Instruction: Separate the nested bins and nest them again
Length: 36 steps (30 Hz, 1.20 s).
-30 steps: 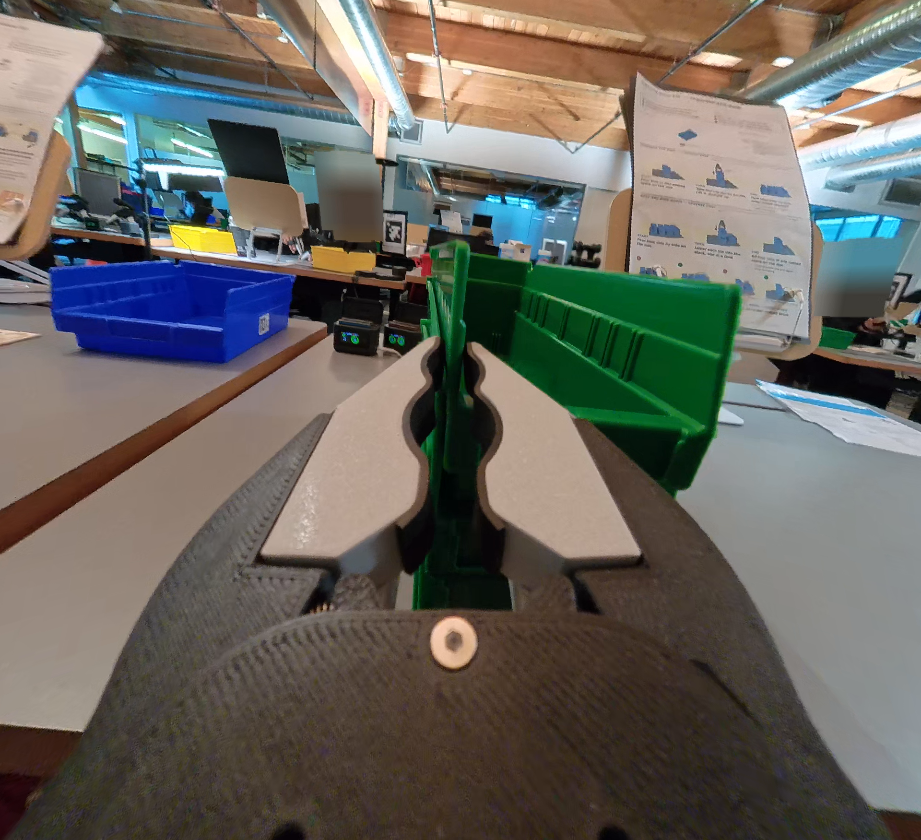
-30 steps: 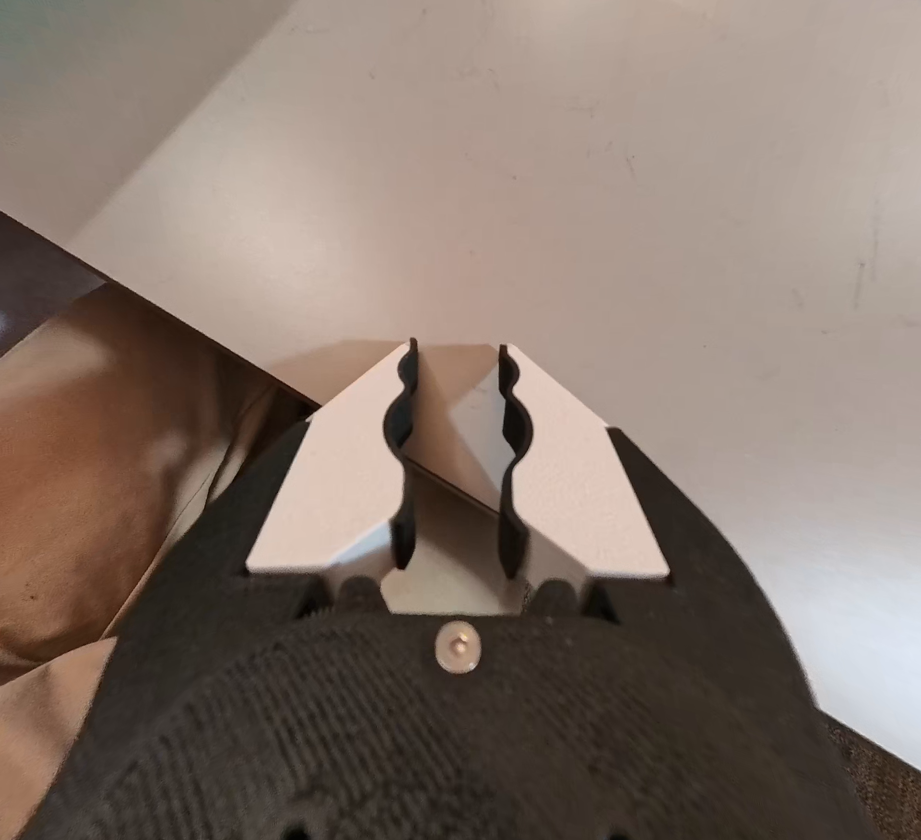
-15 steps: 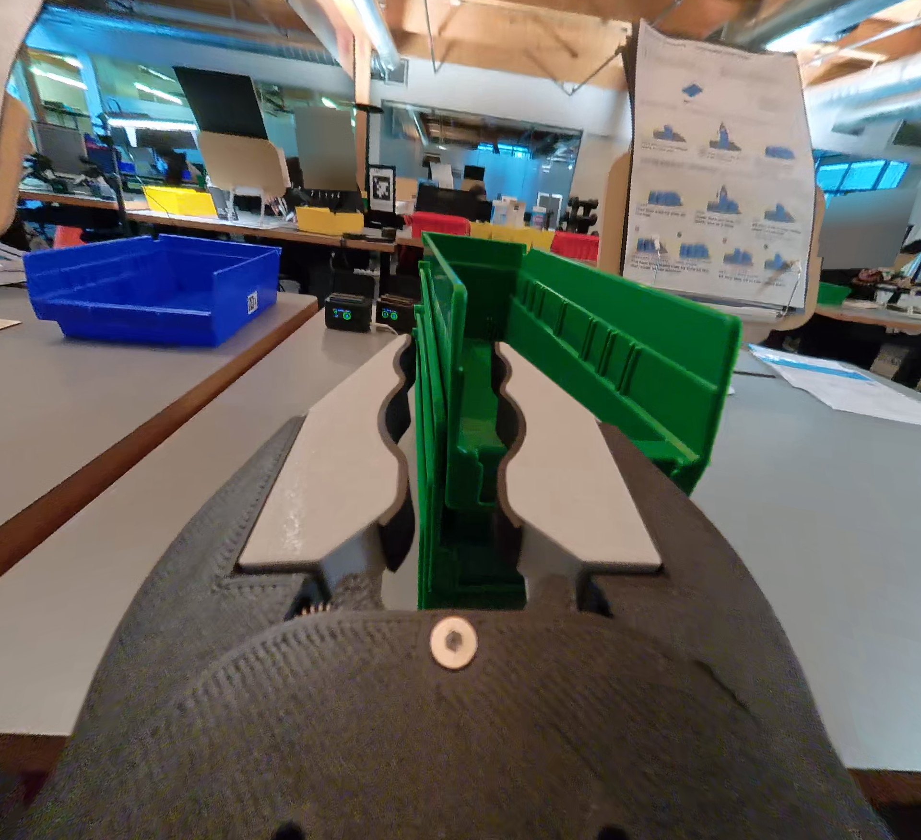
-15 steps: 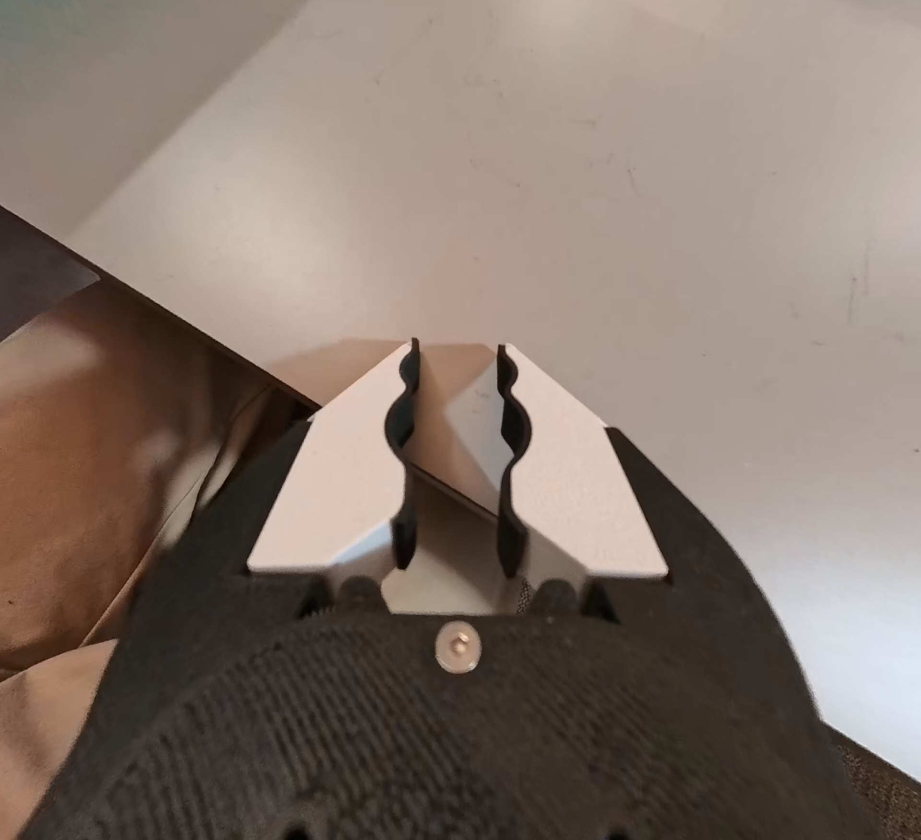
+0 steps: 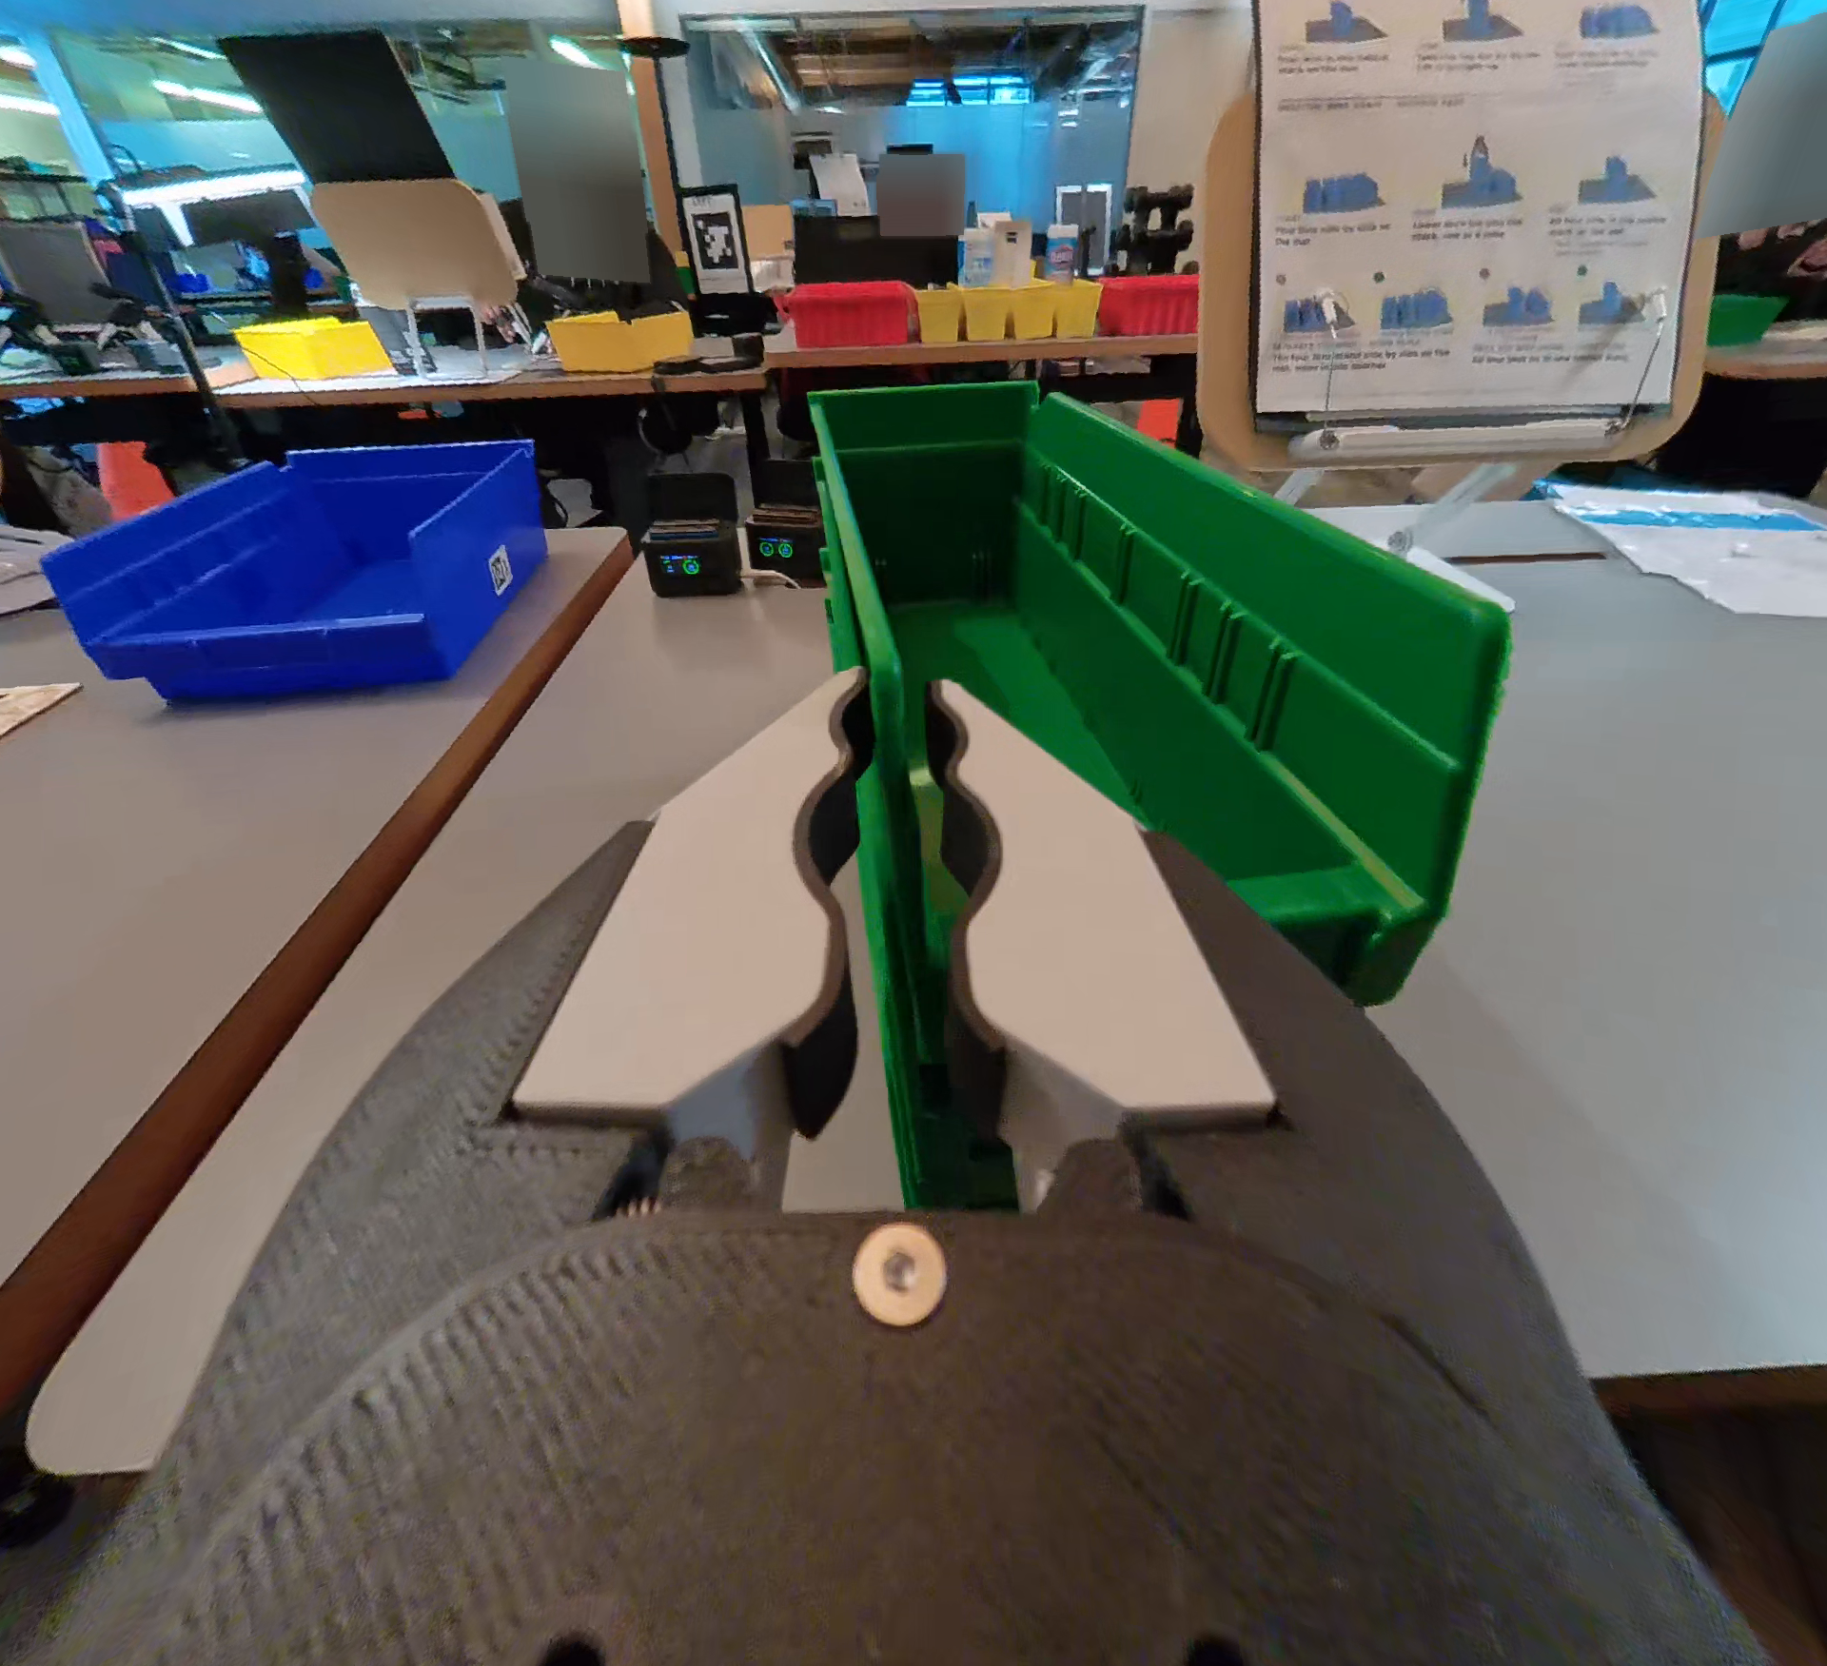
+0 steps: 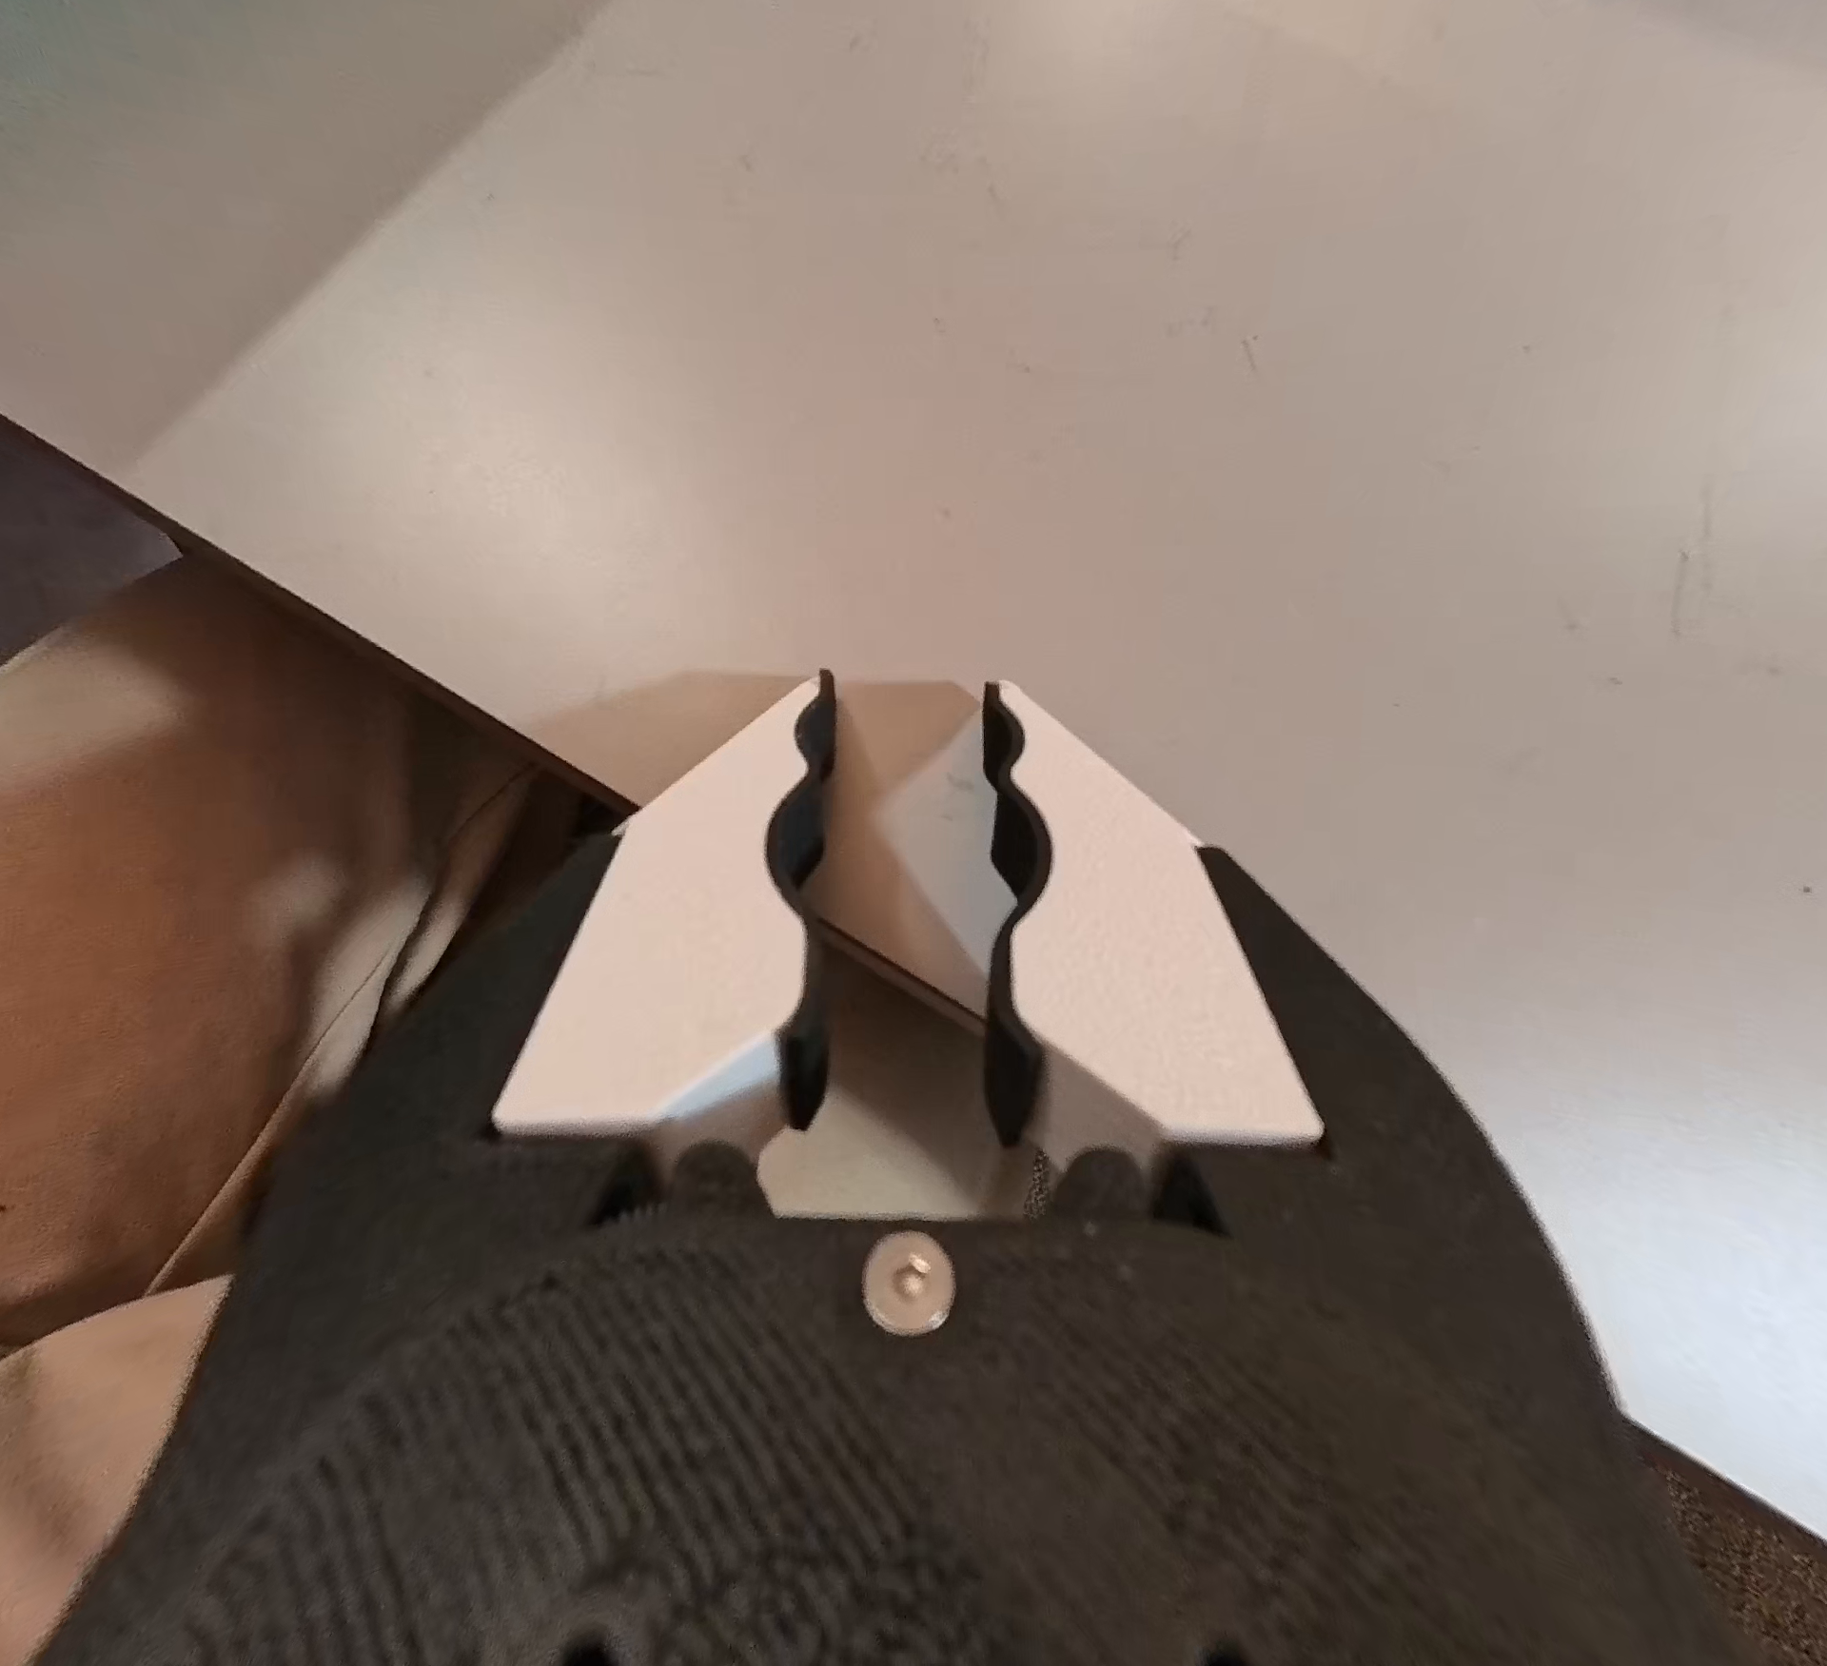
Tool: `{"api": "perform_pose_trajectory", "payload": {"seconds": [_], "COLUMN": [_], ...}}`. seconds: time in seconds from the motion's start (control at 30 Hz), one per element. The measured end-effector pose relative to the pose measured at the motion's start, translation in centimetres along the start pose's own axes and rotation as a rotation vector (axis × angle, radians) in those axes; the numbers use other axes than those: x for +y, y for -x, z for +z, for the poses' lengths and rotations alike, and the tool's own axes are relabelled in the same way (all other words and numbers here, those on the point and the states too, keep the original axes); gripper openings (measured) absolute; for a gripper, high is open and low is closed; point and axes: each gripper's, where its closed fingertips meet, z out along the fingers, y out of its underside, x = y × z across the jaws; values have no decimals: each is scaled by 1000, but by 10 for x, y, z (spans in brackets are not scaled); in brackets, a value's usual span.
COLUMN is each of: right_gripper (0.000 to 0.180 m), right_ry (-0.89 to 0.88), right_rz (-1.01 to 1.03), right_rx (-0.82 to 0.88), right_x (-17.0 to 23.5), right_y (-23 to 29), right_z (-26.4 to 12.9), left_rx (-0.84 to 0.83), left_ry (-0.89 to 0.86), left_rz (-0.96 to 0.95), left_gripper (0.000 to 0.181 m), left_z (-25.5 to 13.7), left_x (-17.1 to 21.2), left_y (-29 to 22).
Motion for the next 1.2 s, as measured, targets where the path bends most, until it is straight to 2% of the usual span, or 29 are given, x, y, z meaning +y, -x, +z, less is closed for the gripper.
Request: {"api": "perform_pose_trajectory", "payload": {"seconds": [0.2,0.47,0.67,0.93,1.0,1.07,1.2], "right_gripper": [30,30,30,32,32,32,42], "right_ry": [0,0,-3,-9,-109,-298,-704], "right_rz": [-8,-2,5,-28,-40,-38,17], "right_rx": [6,0,-7,-35,-73,-125,-285], "right_x": [0,0,0,-4,-24,-57,-118], "right_y": [0,-1,-1,10,22,39,83], "right_z": [0,0,1,-1,-9,-29,-101], "left_rx": [33,10,34,135,171,204,284], "left_ry": [-56,-132,-337,-388,-389,-398,-386], "left_rz": [-141,-205,-120,-238,-252,-276,-294], "left_gripper": [0,0,0,0,0,0,0], "left_z": [-2,-8,-32,-51,-54,-58,-63], "left_x": [-7,-10,-62,-91,-94,-96,-92], "left_y": [6,10,3,-35,-50,-66,-106]}}
